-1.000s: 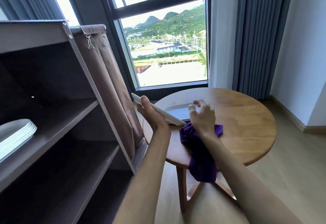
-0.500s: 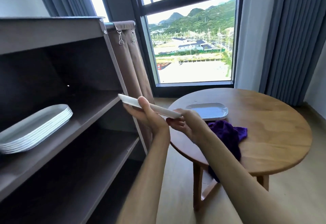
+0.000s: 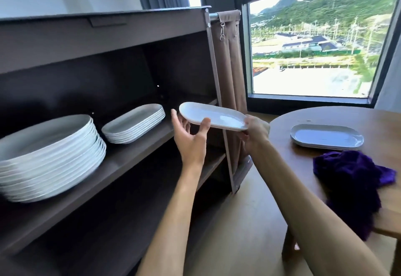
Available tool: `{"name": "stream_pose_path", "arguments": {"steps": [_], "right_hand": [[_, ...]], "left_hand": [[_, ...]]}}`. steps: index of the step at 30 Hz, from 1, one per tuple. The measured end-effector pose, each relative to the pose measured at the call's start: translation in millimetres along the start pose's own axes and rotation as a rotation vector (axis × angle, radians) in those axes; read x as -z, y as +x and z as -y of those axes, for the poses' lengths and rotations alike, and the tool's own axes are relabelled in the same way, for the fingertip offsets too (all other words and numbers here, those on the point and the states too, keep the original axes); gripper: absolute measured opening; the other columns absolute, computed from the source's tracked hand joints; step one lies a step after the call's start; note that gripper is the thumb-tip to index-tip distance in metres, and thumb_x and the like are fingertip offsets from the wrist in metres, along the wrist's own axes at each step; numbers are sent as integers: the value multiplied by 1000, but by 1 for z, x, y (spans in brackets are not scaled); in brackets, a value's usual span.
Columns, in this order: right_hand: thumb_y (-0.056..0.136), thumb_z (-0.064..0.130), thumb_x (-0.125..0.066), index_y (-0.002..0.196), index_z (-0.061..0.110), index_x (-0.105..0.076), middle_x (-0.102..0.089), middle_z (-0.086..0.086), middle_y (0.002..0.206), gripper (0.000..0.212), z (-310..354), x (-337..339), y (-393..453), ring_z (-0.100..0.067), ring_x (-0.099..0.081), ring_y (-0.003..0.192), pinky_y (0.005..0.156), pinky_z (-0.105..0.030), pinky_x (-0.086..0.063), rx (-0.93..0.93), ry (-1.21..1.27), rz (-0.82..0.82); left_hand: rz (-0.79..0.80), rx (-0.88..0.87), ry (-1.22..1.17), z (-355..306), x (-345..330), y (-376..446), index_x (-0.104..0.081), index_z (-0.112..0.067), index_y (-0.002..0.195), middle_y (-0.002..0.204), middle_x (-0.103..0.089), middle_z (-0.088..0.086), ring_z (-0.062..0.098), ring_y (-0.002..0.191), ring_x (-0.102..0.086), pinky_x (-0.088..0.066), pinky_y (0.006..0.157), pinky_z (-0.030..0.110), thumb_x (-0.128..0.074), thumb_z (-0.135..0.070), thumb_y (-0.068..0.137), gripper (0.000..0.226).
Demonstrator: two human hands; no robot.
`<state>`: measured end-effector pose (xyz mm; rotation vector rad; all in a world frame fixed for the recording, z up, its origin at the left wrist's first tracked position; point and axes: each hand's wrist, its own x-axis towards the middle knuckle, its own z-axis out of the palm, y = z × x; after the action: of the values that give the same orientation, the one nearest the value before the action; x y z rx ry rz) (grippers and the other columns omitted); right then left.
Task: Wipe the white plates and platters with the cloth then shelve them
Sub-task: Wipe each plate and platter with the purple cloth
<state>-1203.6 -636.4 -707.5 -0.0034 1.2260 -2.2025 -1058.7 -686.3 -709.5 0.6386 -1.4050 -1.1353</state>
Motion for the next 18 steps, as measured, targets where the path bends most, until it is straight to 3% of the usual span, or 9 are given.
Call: {"name": "stream_pose_path", "arguments": {"steps": [4, 7, 11, 14, 16, 18], "right_hand": [[92, 12, -62, 86, 15, -56, -63, -9, 93, 9, -9, -28, -9, -20, -67, 84, 49, -26, -57, 39, 6, 48], [93, 17, -62, 82, 14, -58, -64, -7, 92, 12, -15, -59, -22, -20, -66, 85, 51, -24, -56, 54, -43, 169], [92, 24, -66, 98, 13, -63, -65, -7, 102, 13, -23, -100, -35, -22, -66, 95, 72, -31, -59, 32, -69, 427], [87, 38, -69, 126, 15, -61, -65, -9, 121, 46, -33, -124, -35, -24, -64, 108, 84, -33, -52, -17, -169, 625], [78, 46, -71, 139, 19, -54, -58, -7, 139, 69, -41, -138, -34, -24, -56, 125, 101, -36, -45, 5, -265, 678], [72, 51, -71, 144, 24, -50, -51, 0, 146, 79, -48, -153, -32, -20, -47, 134, 113, -41, -38, 32, -349, 683]], "left_hand": [[-29, -35, 107, -7, 33, 5, -31, -20, 160, 157, -44, -6, 4, 138, -41, -32, 100, -1, -88, -41, 76, 104], [-135, -125, 233, -17, 58, 13, -40, -18, 155, 152, -50, -5, 4, 138, -45, -34, 109, 9, -89, -48, 71, 102], [-299, -195, 388, -30, 81, 26, -38, -9, 155, 151, -49, -3, -16, 128, -28, -17, 102, -6, -88, -49, 73, 105], [-398, -192, 452, -33, 94, 34, -41, -4, 151, 154, -47, 11, -12, 129, -31, -13, 99, -9, -88, -40, 76, 96], [-437, -173, 478, -32, 103, 41, -46, -4, 142, 157, -41, 15, 7, 142, -31, -11, 101, -5, -89, -37, 76, 85], [-468, -138, 500, -30, 112, 49, -50, -4, 137, 160, -38, 15, 17, 152, -24, -12, 109, 6, -89, -37, 77, 79]]}}
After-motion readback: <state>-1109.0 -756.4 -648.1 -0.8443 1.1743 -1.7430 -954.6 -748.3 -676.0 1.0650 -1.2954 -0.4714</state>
